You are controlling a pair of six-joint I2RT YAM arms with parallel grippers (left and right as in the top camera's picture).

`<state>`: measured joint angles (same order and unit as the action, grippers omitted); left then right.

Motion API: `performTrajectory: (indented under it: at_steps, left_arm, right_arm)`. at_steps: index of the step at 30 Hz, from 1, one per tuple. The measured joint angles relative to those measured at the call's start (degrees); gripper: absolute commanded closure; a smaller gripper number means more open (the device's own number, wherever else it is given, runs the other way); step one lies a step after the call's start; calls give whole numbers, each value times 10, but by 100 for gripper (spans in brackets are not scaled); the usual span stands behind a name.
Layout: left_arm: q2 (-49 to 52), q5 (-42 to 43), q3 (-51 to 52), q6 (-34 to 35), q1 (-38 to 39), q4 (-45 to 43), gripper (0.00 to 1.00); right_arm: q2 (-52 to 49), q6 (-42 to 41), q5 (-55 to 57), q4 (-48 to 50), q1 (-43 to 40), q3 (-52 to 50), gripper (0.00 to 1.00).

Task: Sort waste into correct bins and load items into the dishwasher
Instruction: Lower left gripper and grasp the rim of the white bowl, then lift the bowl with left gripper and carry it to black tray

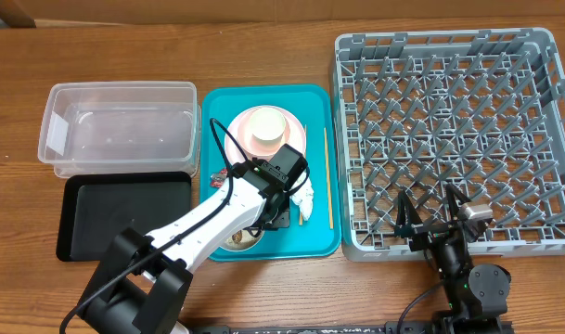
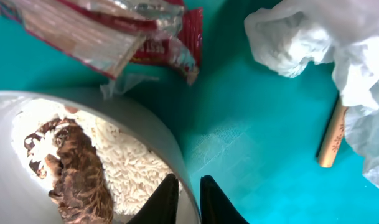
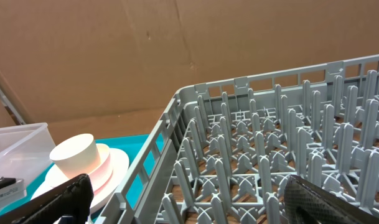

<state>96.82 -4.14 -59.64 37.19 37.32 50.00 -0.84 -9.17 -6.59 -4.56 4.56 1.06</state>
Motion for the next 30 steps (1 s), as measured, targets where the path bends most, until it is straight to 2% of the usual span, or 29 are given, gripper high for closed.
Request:
performTrajectory:
  at_steps: [7, 16, 23, 30]
  left_arm:
    - [0, -1, 0, 2, 0, 6, 96]
    - [0, -9, -7, 2, 0, 39, 96]
    - [0, -6, -47, 0, 0, 115, 96]
    - [0, -4, -136, -21, 0, 205, 96]
  right_arm:
    - [0, 0, 0, 0, 0, 0, 0]
    - [0, 0, 0, 0, 0, 0, 0]
    - [0, 0, 0, 0, 0, 0, 0]
    - [0, 0, 0, 0, 0, 0, 0]
